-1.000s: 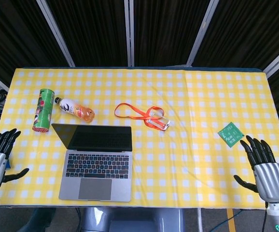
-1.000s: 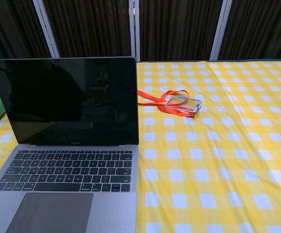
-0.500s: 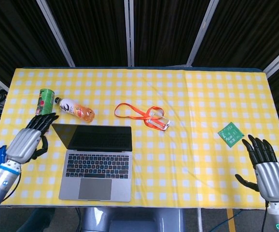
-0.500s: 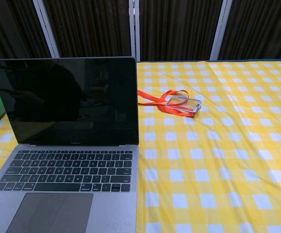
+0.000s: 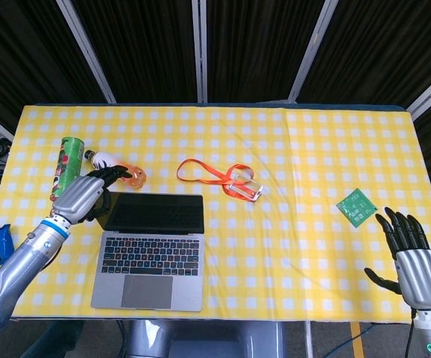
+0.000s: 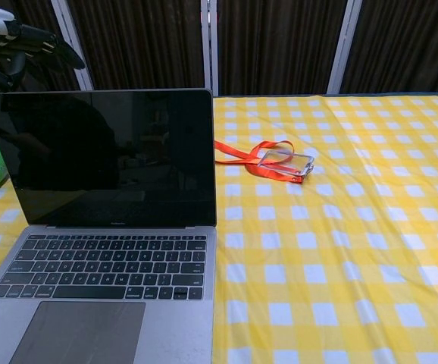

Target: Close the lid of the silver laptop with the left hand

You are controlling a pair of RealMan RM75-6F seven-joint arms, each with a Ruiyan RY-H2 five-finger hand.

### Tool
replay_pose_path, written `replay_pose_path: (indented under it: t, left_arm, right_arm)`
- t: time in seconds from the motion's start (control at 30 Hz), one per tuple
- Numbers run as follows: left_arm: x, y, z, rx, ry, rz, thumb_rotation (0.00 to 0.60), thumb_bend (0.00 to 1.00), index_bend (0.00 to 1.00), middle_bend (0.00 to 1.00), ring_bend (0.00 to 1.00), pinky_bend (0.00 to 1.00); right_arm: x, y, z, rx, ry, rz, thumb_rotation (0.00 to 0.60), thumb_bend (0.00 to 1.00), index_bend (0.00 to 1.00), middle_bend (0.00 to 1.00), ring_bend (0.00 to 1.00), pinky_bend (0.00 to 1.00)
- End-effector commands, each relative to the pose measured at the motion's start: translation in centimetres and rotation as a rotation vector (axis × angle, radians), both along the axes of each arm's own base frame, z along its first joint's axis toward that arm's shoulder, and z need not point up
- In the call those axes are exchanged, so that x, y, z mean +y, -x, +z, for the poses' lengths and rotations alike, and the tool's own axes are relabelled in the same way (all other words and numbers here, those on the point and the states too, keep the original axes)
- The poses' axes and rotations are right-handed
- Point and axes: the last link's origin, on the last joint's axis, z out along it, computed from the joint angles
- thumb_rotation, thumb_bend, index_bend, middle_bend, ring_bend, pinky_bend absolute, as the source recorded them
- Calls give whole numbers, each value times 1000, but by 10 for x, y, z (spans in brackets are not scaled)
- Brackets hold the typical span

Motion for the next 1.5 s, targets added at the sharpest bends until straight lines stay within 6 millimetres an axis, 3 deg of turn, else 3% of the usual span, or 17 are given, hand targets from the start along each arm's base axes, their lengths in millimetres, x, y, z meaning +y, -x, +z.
replay_pose_path:
  t: [0.03, 0.57, 1.0, 1.5]
  left_arm:
    - [1, 0, -4, -8, 11, 10, 600, 1000, 278, 220, 239, 329]
    - [-14, 15, -3, -66, 60, 41, 600, 1000, 294, 254, 275, 400]
    - [-51, 27, 7, -117, 93, -32, 600, 1000, 292, 254, 275, 400]
    - [-92, 40, -5, -99, 217, -80, 600, 1000, 282, 219, 275, 400]
  right_arm:
    - [0, 0, 0, -1, 1, 2, 600, 0, 0, 0, 0, 0]
    - [2, -2, 1, -6, 4, 9, 600, 0, 0, 0, 0, 0]
    - [3, -3, 0, -7, -1, 11, 600, 0, 0, 0, 0, 0]
    - [4, -3, 2, -12, 5, 10, 600, 0, 0, 0, 0, 0]
